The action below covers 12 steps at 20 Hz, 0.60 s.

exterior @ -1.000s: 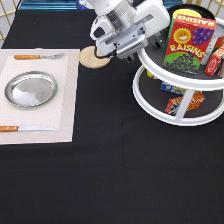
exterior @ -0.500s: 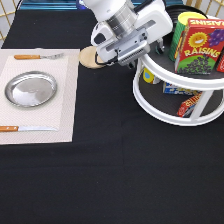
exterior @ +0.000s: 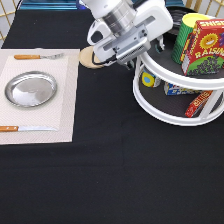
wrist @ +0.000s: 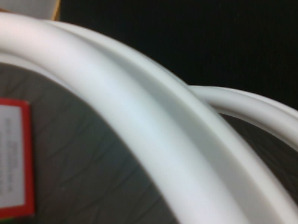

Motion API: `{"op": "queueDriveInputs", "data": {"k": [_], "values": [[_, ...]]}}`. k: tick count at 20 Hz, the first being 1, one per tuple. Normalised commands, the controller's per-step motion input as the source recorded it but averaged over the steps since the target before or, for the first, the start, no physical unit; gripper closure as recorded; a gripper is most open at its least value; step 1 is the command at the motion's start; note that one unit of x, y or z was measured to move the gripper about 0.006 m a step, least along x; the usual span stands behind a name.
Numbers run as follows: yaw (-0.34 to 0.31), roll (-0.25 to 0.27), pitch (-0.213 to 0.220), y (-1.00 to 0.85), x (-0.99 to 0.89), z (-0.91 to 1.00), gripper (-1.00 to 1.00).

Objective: Pick up the bowl from the lazy Susan and put bowl on the plate

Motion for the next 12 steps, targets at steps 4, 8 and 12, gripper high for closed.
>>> {"op": "queueDriveInputs", "data": {"k": [4, 8, 12], "values": [[0.052, -0.131, -0.013, 0.18, -0.69, 0.2, -1.0], [0.048, -0.051, 0.028, 0.18, -0.55, -0.01, -1.0], [0.04, -0.006, 0.077, 0.06, -0.22, -0.13, -1.0]]}}
